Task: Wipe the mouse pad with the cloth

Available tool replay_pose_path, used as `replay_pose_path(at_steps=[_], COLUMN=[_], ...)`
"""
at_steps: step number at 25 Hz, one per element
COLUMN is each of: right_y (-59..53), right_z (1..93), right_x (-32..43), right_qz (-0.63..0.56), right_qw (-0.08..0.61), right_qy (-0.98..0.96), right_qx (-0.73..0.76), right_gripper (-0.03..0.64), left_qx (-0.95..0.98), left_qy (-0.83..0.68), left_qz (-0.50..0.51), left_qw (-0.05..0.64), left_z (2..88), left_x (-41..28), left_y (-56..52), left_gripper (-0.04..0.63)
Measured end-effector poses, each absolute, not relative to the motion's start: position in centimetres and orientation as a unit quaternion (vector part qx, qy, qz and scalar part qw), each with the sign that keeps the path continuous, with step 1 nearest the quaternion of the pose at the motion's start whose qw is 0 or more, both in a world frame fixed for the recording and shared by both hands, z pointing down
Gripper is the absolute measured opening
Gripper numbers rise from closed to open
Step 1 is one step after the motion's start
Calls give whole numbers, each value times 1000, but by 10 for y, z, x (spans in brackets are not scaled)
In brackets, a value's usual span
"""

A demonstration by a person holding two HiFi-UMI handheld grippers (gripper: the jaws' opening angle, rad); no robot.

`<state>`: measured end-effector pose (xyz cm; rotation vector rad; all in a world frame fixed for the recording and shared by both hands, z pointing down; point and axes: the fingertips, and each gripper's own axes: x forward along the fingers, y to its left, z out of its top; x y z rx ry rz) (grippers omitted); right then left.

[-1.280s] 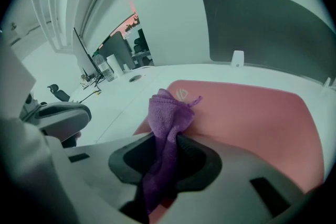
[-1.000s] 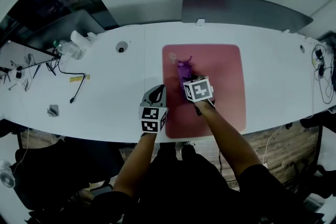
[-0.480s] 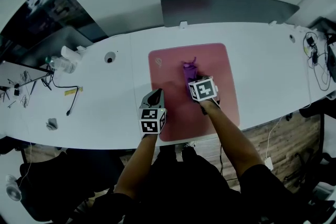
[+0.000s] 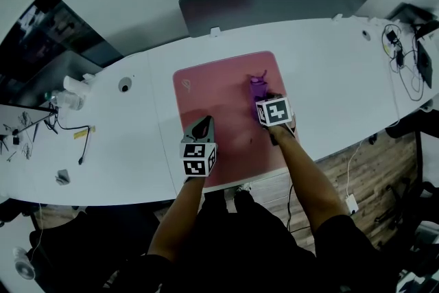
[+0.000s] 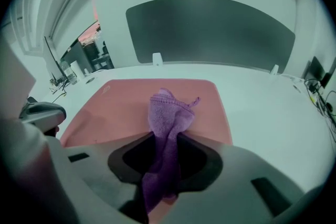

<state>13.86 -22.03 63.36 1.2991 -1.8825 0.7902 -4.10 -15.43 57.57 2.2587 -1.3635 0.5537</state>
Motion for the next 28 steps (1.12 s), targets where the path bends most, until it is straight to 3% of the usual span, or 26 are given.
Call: replay_pose_path(at_steps=[18,28], right_y=[-226,-222], right_z=[634,591], right_x=[213,155], right_qz=[295,264], right_qw=[370,318], right_qy=[-705,-764], right_qx=[529,495], right_gripper=[127,121], left_qx=[824,809], left_qy=[-484,-511], left_qz=[193,186], left_qw=[223,224], left_z=[573,570], left_x=[-18,-43], left_y=[-139,-131], left_gripper=[23,23])
